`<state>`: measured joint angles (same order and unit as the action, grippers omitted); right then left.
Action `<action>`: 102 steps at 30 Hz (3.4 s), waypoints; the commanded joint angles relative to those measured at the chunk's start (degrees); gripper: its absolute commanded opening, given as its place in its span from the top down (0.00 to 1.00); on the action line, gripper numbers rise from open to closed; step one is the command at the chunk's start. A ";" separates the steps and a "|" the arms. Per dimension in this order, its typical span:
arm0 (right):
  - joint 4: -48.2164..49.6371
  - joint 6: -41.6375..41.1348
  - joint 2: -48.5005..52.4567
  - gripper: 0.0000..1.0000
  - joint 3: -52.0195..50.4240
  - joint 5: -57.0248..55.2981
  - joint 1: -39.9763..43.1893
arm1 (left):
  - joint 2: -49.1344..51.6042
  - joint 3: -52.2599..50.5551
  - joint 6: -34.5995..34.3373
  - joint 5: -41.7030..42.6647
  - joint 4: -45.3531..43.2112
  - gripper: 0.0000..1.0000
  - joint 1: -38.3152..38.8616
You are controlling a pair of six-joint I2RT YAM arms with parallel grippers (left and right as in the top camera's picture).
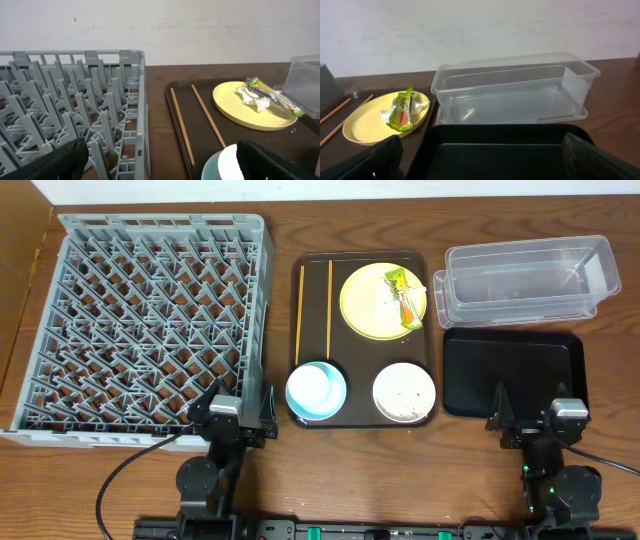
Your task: Sort waste into correct bins and load items into the dishwasher
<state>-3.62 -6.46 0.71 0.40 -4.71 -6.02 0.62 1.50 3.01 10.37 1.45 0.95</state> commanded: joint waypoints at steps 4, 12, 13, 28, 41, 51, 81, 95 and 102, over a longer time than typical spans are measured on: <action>-0.20 0.55 0.00 0.01 -0.09 -0.17 0.44 | 0.00 -1.27 -0.26 0.76 1.44 0.05 -0.24; -0.11 0.52 0.00 0.01 -0.09 -0.11 0.42 | 0.00 -1.27 -0.26 0.76 1.44 0.05 -0.24; -0.11 0.55 0.00 0.01 -0.09 -0.13 0.42 | 0.00 -1.27 -0.24 0.76 1.44 0.05 -0.24; -0.15 -0.35 0.00 0.01 -0.09 3.72 0.42 | 0.00 -1.27 -0.26 0.76 1.44 0.05 -0.24; 1.75 -0.33 5.49 0.01 4.61 19.17 0.37 | 0.00 -1.27 -0.26 0.76 1.44 0.05 -0.24; -15.87 -5.07 50.31 0.01 44.76 26.21 -1.57 | 0.00 -1.27 -0.24 0.76 1.44 0.05 -0.24; -19.06 -3.87 117.98 0.51 81.99 -0.87 -18.38 | 0.00 -1.27 -0.26 0.76 1.44 0.05 -0.24; -19.58 -7.06 104.54 0.99 82.03 -1.09 -17.27 | 0.00 -1.27 -0.26 0.79 1.44 0.05 -0.24; -23.71 -34.05 101.94 0.99 81.96 -12.68 -11.21 | 0.00 -1.27 -0.26 0.76 1.44 0.05 -0.24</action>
<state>-25.76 -23.94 102.02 82.06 -10.39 -21.39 0.91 1.50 2.98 10.39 1.50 0.95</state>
